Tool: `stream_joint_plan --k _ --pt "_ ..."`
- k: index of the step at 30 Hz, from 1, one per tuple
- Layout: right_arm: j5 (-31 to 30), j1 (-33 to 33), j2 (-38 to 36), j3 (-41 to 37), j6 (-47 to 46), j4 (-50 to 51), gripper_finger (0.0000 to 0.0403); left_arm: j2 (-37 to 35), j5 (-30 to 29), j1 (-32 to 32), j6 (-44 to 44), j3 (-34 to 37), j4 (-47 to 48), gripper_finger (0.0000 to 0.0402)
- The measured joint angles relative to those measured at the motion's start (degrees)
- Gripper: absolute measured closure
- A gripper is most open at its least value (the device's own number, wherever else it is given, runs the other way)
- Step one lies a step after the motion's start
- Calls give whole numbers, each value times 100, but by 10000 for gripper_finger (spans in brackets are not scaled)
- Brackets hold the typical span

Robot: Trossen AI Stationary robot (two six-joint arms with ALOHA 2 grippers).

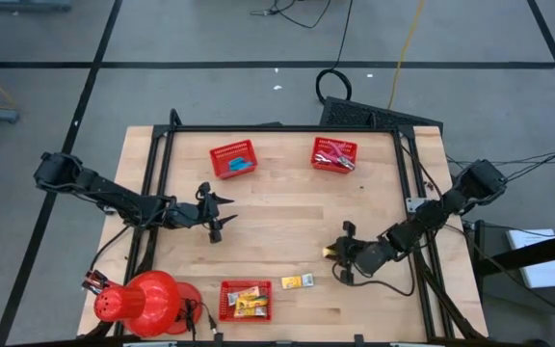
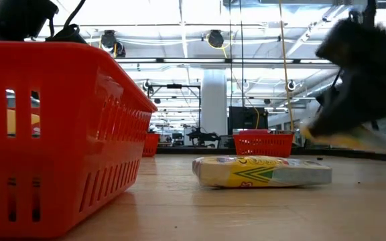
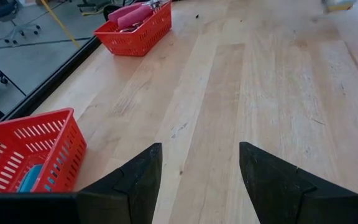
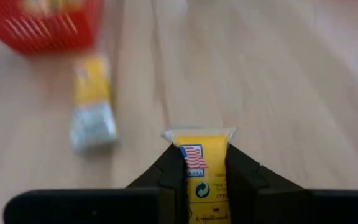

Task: Pick & Place School Supplies
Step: Put the yellow crayon pack into the bottom left red bin

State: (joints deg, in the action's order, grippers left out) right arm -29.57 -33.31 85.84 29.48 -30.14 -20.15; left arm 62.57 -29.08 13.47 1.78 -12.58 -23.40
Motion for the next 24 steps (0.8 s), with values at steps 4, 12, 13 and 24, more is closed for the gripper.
stream_joint_plan --k 4,12,13,24 --pt "9 199 0 30 775 -1080 347 0 0 0 0 0 -21 183" --pt "1073 696 738 1279 2285 -2135 347 -2 -8 0 -39 0 -39 183" --pt "1251 738 922 1528 2441 -2175 347 0 -19 0 -39 0 -39 183" --pt "2998 1056 3372 4455 2997 -1417 347 -2 -52 0 -50 0 -37 183"
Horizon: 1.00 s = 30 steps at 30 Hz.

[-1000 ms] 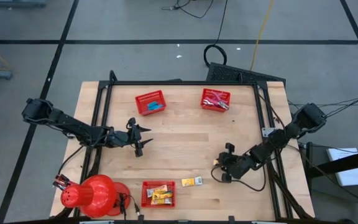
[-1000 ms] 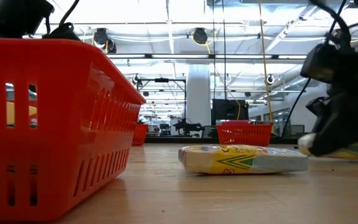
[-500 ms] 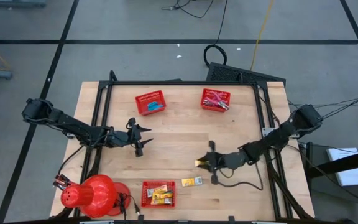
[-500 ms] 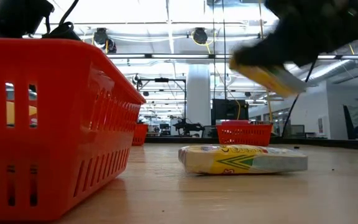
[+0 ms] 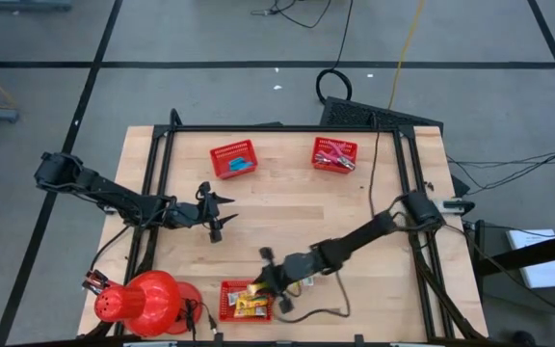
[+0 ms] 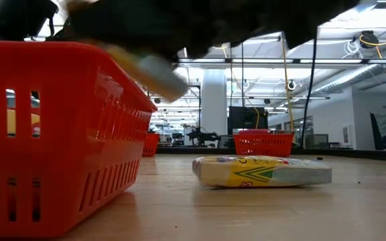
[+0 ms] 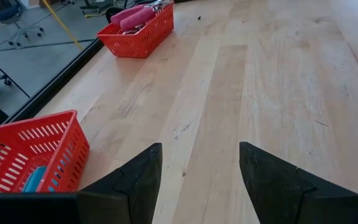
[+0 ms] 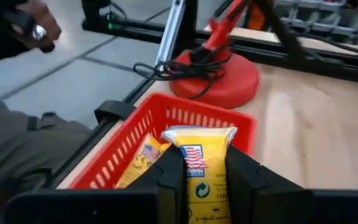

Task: Pick & Place School Supplies
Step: Put the yellow crayon pack into the bottom left red bin

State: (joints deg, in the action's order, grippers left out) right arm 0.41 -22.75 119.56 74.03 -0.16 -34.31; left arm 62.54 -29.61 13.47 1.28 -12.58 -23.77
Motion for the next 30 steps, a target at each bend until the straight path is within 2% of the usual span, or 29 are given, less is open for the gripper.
stream_joint_plan --k 4,8,13,24,30 --pt "288 23 459 781 155 383 347 2 0 0 0 0 0 183" --pt "494 32 633 1139 153 504 347 2 -2 0 0 0 0 183" --pt "719 69 698 1247 11 508 347 2 -7 0 0 0 -1 183" --pt "737 57 708 1247 -126 592 347 2 -44 0 24 0 -4 183" --pt "975 66 1078 1233 -316 369 347 2 -44 -1 33 0 -33 183"
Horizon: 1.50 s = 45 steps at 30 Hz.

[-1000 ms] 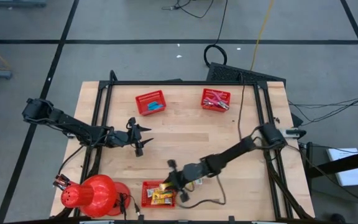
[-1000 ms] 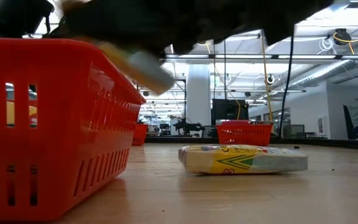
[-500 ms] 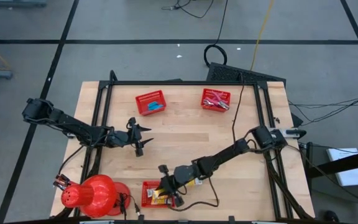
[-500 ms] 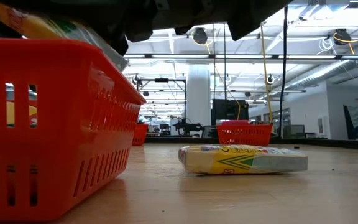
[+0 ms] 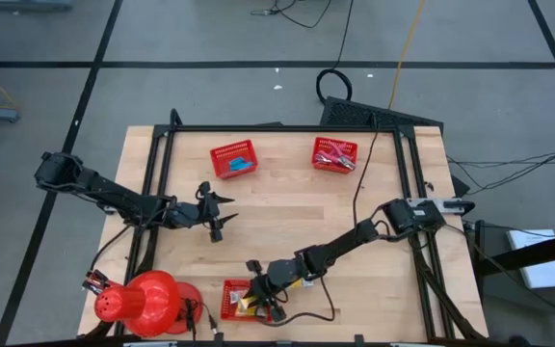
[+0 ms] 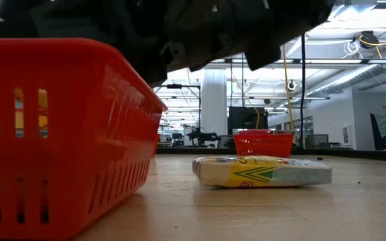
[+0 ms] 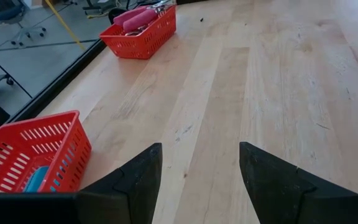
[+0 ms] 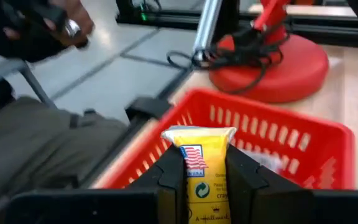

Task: Pick & Place School Supplies
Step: Put the yellow crayon pack into the bottom left red bin

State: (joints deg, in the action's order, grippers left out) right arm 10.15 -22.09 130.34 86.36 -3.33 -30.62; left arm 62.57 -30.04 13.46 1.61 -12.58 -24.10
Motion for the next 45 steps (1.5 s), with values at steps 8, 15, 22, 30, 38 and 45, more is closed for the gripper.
stream_joint_plan --k 8,15,22,30,38,45 --pt "35 53 87 14 -18 -70 314 0 -1 1 -22 0 0 183" --pt "41 58 53 14 48 -94 150 0 0 1 -35 0 2 183" --pt "-220 66 -390 6 485 575 128 -1 -2 1 -42 0 5 183" --pt "-1540 -284 -1632 18 1002 3344 142 0 -1 1 -42 0 39 183" --pt "-1678 -485 -1660 -681 -118 4477 138 0 -2 1 -87 0 37 183" --pt "-1780 -463 -1667 -1377 -760 4373 138 0 -4 1 -114 0 34 183"
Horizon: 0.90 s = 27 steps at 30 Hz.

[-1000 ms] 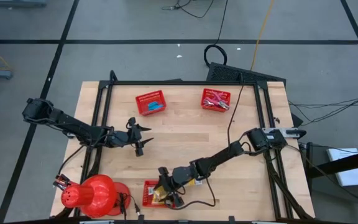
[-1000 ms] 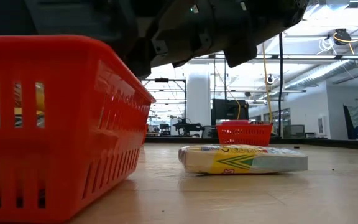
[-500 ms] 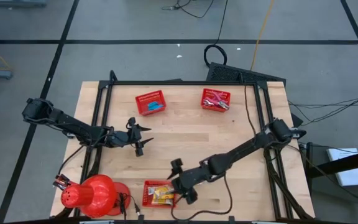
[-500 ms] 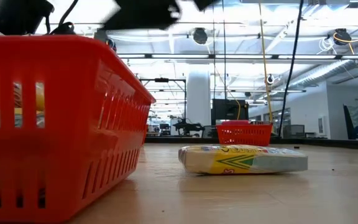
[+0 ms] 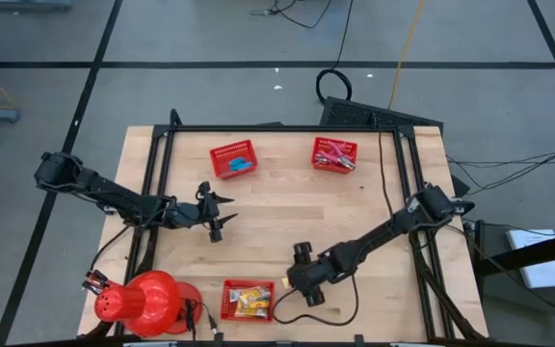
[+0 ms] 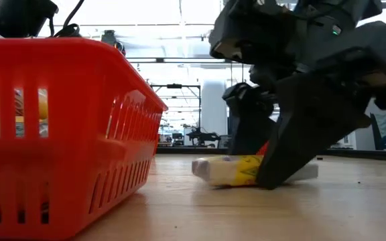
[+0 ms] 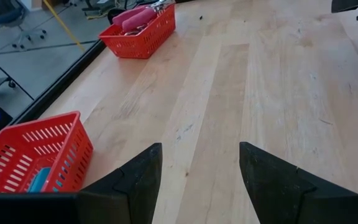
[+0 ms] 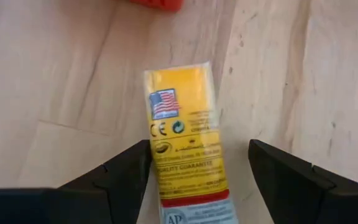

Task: Pick & Place School Supplies
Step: Put the yellow crayon pack into the bottom left red bin

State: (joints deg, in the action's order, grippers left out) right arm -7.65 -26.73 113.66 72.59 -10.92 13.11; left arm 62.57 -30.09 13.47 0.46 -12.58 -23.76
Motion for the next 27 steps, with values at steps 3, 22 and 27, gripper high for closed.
stream_joint_plan --k 3,22,27 --pt "-6 -2 -28 -277 -157 -367 139 -2 0 0 -21 0 -1 183" --pt "-1057 -45 -125 -883 -22 -1672 344 -1 -2 0 3 0 -1 183" --pt "-1540 20 -574 -889 316 -1632 344 -2 -4 0 7 0 0 183"
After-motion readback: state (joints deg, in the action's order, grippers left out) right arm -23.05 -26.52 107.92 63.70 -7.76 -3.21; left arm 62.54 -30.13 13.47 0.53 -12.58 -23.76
